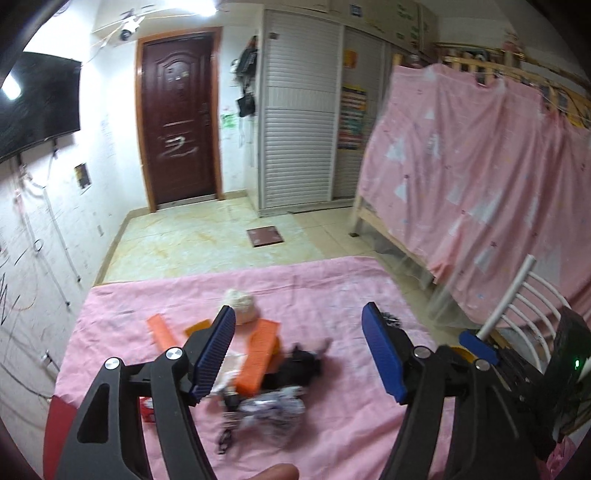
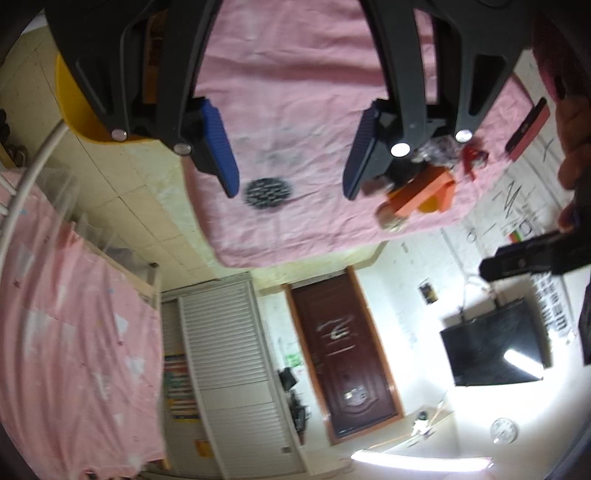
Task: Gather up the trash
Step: 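Move both tools back over the bed toward the remaining trash, then grasp the red Hello Kitty bag with the left tool while the right tool grasps the white printed bag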
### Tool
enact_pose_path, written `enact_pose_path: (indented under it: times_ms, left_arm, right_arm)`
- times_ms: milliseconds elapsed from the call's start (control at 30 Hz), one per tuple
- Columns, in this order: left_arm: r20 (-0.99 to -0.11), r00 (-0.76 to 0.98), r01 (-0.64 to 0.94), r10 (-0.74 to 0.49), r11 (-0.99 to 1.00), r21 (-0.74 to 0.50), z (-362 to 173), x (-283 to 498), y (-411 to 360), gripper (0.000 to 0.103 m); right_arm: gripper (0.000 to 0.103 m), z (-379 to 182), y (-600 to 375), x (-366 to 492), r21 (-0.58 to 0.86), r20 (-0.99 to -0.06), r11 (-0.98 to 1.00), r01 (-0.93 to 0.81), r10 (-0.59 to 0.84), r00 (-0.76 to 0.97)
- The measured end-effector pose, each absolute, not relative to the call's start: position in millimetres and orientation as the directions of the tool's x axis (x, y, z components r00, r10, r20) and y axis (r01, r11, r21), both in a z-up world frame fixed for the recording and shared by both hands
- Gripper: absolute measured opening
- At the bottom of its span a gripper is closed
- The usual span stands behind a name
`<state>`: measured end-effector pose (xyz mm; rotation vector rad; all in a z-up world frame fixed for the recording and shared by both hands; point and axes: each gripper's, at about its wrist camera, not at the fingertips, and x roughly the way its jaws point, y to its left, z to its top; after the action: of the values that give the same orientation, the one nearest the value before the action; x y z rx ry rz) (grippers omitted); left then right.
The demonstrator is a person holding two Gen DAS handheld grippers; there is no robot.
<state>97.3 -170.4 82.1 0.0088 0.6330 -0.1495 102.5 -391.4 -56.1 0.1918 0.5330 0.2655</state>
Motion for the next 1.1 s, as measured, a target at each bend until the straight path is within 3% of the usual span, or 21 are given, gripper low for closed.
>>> enact_pose_path:
  times_ms: [67,567,900,1100]
  left_arm:
    - [-0.591,0.798,0.118,-0.118,0.992,-0.039,81.8,97.7,-156.5,0.064]
    - [-0.667,0.745,-0.028,-0.026,0.997,-0.070,39.3,102.6,-56.1,0.065]
    - [-0.739,0.673,-0.026,-0.048,0.996,-0.089,-4.5,113.5,-29.0,0.066]
    - [-0.763,0.645,-0.025,-0.047,0.996,-0.083,-24.7,116.1,-25.2,0.072]
  right_arm:
    - [0.065,-56.6,-380.4,103.4,0.241,-0.479,0.946,-0.218,0.311,0.821]
    - [0.065,-65.2,-290.0,97.9,0.206,-0.530,0.883,-0.422,0.463,0.711]
    - [0.065,-78.0,-255.1,112.2,0.176,-0.586,0.880,-0.442,0.454,0.671]
    - [0.065,-81.4,-242.1,118.8,0.149,-0.621,0.880,-0.452,0.439,0.650]
